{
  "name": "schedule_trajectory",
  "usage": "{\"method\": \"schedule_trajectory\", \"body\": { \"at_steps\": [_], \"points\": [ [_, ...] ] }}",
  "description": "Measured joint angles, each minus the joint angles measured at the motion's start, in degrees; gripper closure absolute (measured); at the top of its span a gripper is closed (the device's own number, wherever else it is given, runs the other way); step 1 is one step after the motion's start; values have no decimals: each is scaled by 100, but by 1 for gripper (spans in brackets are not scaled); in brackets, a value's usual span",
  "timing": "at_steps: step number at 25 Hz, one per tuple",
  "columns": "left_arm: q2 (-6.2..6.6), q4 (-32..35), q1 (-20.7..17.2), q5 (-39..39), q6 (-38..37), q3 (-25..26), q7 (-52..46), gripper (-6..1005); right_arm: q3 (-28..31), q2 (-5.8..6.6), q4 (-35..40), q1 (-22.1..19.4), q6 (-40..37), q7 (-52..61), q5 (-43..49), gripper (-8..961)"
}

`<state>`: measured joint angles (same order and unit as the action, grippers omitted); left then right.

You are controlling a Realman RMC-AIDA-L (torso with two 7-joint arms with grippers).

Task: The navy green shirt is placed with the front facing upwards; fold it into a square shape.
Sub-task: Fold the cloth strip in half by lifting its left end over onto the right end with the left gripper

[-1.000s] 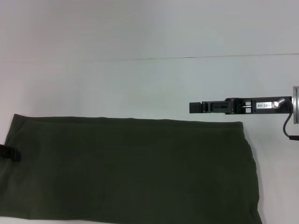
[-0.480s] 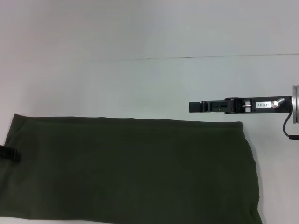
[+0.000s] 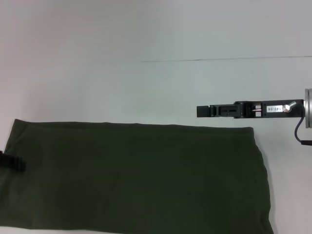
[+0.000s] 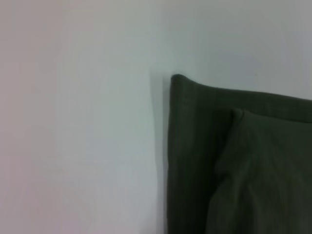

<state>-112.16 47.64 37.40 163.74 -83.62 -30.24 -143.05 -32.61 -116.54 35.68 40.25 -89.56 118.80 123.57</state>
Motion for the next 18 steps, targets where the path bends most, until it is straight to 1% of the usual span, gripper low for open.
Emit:
{"method": "schedule_trajectory", "body": {
  "at_steps": [18],
  "points": [
    [1,-37,54,-7,-94,-57,-65,156,-9,0,0,9,-58,38,0,127]
  ]
}}
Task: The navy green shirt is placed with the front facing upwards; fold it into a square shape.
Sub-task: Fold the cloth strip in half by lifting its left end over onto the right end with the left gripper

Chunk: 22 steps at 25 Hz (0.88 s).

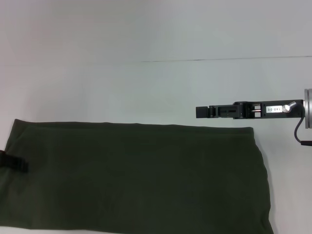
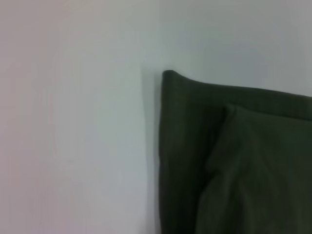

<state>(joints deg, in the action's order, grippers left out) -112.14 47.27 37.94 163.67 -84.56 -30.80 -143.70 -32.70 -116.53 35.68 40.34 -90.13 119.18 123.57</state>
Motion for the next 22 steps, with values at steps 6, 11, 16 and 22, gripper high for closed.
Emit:
{"method": "schedule_trajectory", "body": {
  "at_steps": [6,11,16,22],
  "points": [
    [22,-184,79,-4,-91,42,-96,164,0,0,0,-7,-26,12,1,127],
    [35,-309,105,-65,-160,70,-156,171,0,0,3,-21,-52,16,2,127],
    [56,-413,178,-150,-356,174,-174,177,1,0,8,-33,-70,16,1,127],
    [45,-451,242,-151,-479,133,-169,185,1,0,21,-53,-89,9,0,127]
  ]
}}
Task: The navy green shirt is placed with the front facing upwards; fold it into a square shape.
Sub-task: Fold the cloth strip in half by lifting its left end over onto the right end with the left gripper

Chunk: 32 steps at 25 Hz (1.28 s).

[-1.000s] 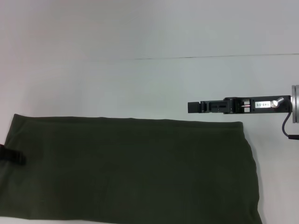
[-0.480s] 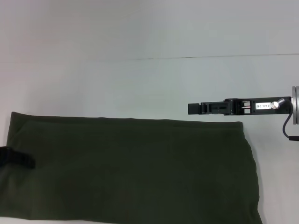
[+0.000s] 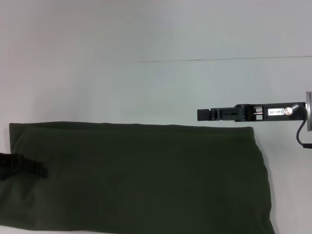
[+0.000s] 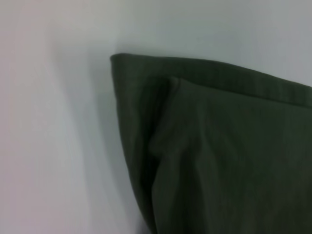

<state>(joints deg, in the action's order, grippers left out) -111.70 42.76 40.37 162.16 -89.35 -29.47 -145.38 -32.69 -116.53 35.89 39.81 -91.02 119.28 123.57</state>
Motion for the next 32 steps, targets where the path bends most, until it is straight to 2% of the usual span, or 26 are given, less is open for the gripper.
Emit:
{"method": "schedule_trajectory", "body": {
  "at_steps": [9,15,21,23,28,32],
  "points": [
    [-111,102,-7,91,101,-126,-5,197,0,0,25,-9,-64,-13,0,127],
    [-98,111,-8,64,119,-104,-31,384,4,13,29,-19,-74,-40,0,127],
    [-68,92,11,71,35,-116,-7,632,0,18,31,-25,-74,-46,0,128],
    [-67,91,15,76,26,-129,-3,865,-1,18,31,-26,-74,-50,3,128],
    [-63,102,18,70,-7,-125,-2,873,-143,35,28,-38,-71,-74,39,128],
    [-54,124,19,65,-52,-119,-2,879,-691,73,30,-58,-242,-654,44,132]
  ]
}}
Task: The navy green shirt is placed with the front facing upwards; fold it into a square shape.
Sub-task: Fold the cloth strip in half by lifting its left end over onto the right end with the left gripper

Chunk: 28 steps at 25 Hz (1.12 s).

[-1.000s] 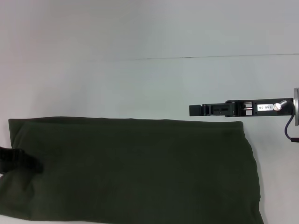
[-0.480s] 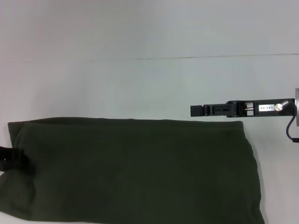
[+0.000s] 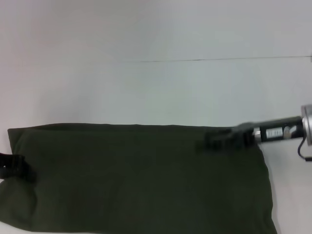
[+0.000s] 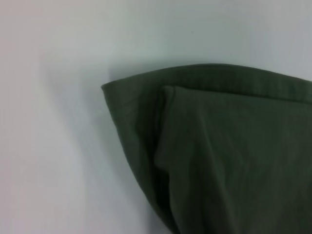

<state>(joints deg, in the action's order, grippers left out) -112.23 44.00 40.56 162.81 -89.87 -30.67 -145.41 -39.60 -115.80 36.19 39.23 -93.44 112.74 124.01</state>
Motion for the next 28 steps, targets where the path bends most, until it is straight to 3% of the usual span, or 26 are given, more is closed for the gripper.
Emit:
{"method": "schedule_trajectory", "body": {
  "at_steps": [5,14,23,28],
  "points": [
    [0,4,14,4,-26,-8,7,881,-601,5,132,-132,-377,-1506,9,137],
    [-2,26,10,-58,-143,25,11,877,-635,-133,465,-373,-359,-2321,-14,145],
    [-51,977,68,-758,-1202,45,-205,873,-625,-210,457,-536,-188,-2938,-20,146],
    [-172,1292,103,-1346,-1720,64,-401,871,-526,-248,454,-670,49,-3343,-28,146]
  ]
}}
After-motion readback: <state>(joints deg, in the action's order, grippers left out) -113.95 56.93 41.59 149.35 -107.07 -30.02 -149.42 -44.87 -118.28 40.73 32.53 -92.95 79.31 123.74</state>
